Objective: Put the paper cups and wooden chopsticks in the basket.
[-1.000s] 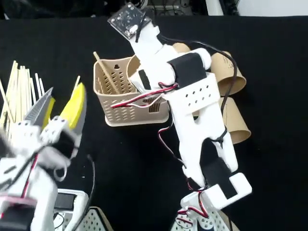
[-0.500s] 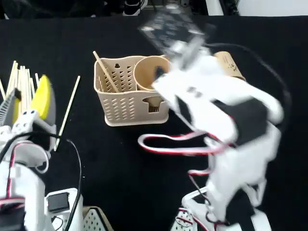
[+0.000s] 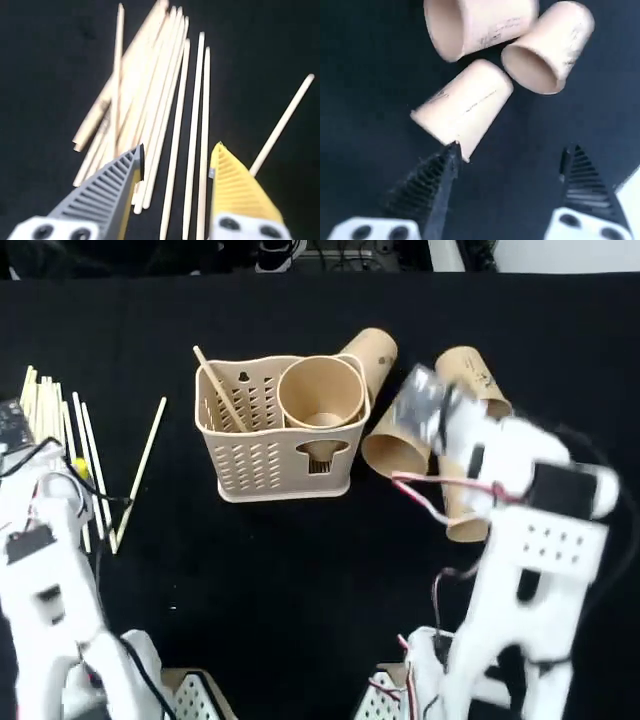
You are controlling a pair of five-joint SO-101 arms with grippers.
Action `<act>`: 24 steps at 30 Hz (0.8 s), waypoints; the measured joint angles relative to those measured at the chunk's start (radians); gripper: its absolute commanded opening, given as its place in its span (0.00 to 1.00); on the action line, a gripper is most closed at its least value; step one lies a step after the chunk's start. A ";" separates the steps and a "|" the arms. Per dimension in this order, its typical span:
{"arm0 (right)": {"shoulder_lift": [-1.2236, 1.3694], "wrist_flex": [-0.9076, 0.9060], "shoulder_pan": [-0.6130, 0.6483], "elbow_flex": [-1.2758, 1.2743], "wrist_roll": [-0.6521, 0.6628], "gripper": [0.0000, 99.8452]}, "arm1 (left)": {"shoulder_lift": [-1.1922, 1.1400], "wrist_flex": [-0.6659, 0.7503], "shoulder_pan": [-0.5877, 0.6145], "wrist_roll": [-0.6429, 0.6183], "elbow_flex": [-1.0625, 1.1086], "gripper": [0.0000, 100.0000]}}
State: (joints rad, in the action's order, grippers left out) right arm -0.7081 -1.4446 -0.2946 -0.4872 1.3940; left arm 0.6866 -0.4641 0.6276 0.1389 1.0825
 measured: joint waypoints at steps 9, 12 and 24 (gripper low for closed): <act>-0.420 0.554 -0.121 -0.825 0.281 0.33 | -0.608 0.195 -0.002 0.002 -0.209 0.19; -0.462 0.671 -0.120 -0.968 0.285 0.33 | -0.710 0.250 -0.014 0.003 -0.250 0.09; -0.496 0.954 -0.118 -1.117 0.279 0.02 | -0.712 0.311 -0.061 0.011 -0.213 0.03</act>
State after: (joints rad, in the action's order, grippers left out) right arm -1.2037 -0.4902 -0.4127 -1.6042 1.6732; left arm -0.0253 -0.1527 0.5662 0.1496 0.8692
